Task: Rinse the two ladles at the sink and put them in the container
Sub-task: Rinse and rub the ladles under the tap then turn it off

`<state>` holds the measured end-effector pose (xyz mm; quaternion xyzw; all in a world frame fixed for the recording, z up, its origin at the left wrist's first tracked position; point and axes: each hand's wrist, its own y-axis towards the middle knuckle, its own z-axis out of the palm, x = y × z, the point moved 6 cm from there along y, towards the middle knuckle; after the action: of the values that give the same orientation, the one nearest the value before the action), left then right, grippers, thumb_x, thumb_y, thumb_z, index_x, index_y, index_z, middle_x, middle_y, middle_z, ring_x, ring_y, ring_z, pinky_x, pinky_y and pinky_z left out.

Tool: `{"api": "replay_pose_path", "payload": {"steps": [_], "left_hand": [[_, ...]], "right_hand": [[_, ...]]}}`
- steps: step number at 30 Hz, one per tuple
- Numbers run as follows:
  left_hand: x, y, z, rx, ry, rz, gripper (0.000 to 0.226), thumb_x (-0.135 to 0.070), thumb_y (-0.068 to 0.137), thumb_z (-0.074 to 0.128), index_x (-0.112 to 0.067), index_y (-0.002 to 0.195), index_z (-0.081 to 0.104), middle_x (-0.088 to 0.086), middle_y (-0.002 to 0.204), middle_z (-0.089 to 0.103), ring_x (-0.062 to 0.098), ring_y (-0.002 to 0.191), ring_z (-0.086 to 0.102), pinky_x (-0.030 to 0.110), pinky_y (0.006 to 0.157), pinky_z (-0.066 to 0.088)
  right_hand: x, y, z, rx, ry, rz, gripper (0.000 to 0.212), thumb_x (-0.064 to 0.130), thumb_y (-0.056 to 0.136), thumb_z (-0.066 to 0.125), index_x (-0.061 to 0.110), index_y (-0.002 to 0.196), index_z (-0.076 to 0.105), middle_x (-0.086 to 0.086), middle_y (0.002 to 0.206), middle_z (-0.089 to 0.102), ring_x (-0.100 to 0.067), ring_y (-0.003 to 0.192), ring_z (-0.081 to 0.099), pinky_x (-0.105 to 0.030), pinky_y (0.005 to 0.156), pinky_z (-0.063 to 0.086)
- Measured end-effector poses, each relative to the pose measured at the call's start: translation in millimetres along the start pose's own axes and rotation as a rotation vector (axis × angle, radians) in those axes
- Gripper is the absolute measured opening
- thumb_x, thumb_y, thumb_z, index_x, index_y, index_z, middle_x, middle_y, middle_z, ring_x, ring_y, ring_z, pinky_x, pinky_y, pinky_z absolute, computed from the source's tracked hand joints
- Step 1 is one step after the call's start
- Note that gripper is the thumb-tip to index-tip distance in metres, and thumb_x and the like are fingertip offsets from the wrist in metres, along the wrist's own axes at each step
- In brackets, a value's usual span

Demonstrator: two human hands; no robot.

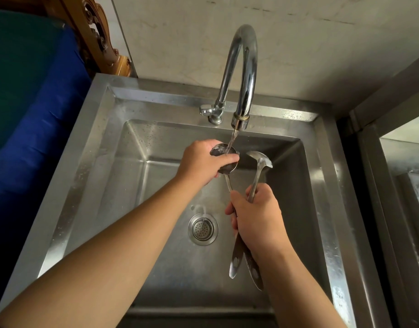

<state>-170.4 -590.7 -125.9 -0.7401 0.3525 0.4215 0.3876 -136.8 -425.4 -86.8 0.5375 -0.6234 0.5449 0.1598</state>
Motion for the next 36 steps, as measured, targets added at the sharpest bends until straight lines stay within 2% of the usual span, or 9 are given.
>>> {"api": "replay_pose_path", "payload": {"steps": [6, 9, 12, 15, 18, 23, 25, 31, 36], "left_hand": [[-2.2, -0.4, -1.3, -0.072, 0.126, 0.079, 0.031, -0.040, 0.100, 0.055, -0.019, 0.097, 0.077, 0.004, 0.063, 0.066, 0.026, 0.052, 0.070, 0.038, 0.053, 0.060], [-5.6, -2.8, -4.2, -0.019, 0.192, 0.111, 0.037, -0.035, 0.106, 0.043, -0.019, 0.117, 0.074, 0.003, 0.080, 0.073, 0.025, 0.083, 0.071, 0.023, 0.062, 0.052], [-2.8, -5.4, -7.5, 0.088, 0.167, 0.122, 0.037, -0.031, 0.107, 0.038, -0.028, 0.136, 0.062, -0.002, 0.124, 0.072, 0.007, 0.109, 0.061, 0.017, 0.081, 0.043], [9.8, -5.3, -11.2, 0.116, -0.081, 0.059, 0.037, -0.027, 0.103, 0.045, -0.039, 0.135, 0.060, 0.005, 0.114, 0.069, 0.010, 0.095, 0.058, 0.029, 0.083, 0.056], [13.2, -12.4, -12.5, 0.159, -0.233, 0.048, 0.047, -0.015, 0.096, 0.059, -0.039, 0.136, 0.059, 0.012, 0.113, 0.066, 0.012, 0.089, 0.059, 0.022, 0.075, 0.056], [20.8, -13.0, -11.0, 0.171, -0.268, 0.046, 0.065, -0.019, 0.068, 0.085, -0.046, 0.124, 0.065, -0.006, 0.123, 0.071, 0.015, 0.114, 0.067, 0.039, 0.104, 0.052], [20.1, -11.3, -10.5, 0.121, -0.209, 0.040, 0.062, -0.023, 0.064, 0.089, -0.050, 0.115, 0.066, -0.011, 0.120, 0.072, 0.011, 0.113, 0.066, 0.036, 0.103, 0.052], [7.8, -11.2, -8.9, -0.124, -0.151, 0.031, 0.037, -0.020, 0.066, 0.091, -0.028, 0.096, 0.071, -0.008, 0.087, 0.072, 0.008, 0.077, 0.067, 0.022, 0.071, 0.055], [2.7, -4.2, -15.5, -0.152, -0.249, 0.089, 0.012, -0.019, 0.085, 0.076, -0.030, 0.090, 0.079, -0.006, 0.089, 0.079, 0.010, 0.084, 0.073, 0.027, 0.083, 0.057]], "right_hand": [[-0.9, -3.7, -5.3, 0.001, 0.079, 0.017, 0.008, 0.010, 0.093, 0.057, 0.007, 0.096, 0.049, -0.002, 0.055, 0.065, -0.011, 0.035, 0.048, -0.026, 0.041, 0.043], [0.2, -4.9, -6.8, 0.022, 0.124, 0.038, 0.010, 0.010, 0.093, 0.057, 0.009, 0.095, 0.047, -0.005, 0.060, 0.069, -0.013, 0.038, 0.048, -0.028, 0.042, 0.042], [-0.3, -4.9, -5.6, 0.041, 0.176, 0.062, 0.012, 0.011, 0.093, 0.058, 0.008, 0.098, 0.048, -0.004, 0.060, 0.069, -0.013, 0.038, 0.047, -0.026, 0.039, 0.041], [1.4, -5.0, -4.5, 0.043, 0.177, 0.051, 0.018, 0.012, 0.093, 0.059, 0.002, 0.105, 0.051, -0.002, 0.055, 0.066, -0.013, 0.038, 0.046, -0.026, 0.039, 0.040], [3.0, -4.3, -4.5, 0.035, 0.197, 0.055, 0.020, 0.012, 0.093, 0.060, 0.003, 0.108, 0.051, -0.003, 0.057, 0.068, -0.013, 0.039, 0.047, -0.027, 0.040, 0.041], [-0.8, -4.4, -4.7, 0.025, 0.196, 0.080, 0.017, 0.011, 0.092, 0.059, 0.005, 0.105, 0.051, -0.004, 0.059, 0.070, -0.012, 0.039, 0.048, -0.026, 0.040, 0.042], [-1.3, -5.0, -5.5, 0.006, 0.164, 0.059, 0.016, 0.011, 0.092, 0.058, 0.004, 0.104, 0.050, -0.005, 0.061, 0.071, -0.013, 0.040, 0.049, -0.028, 0.042, 0.043], [2.2, -12.8, 0.1, -0.039, -0.007, -0.034, 0.009, 0.015, 0.093, 0.057, 0.017, 0.096, 0.049, -0.001, 0.066, 0.074, -0.003, 0.037, 0.053, -0.022, 0.044, 0.045], [-0.2, -13.7, -3.2, -0.038, 0.143, 0.037, 0.015, 0.014, 0.094, 0.059, 0.008, 0.099, 0.047, -0.008, 0.071, 0.075, -0.008, 0.038, 0.050, -0.021, 0.040, 0.043]]}}
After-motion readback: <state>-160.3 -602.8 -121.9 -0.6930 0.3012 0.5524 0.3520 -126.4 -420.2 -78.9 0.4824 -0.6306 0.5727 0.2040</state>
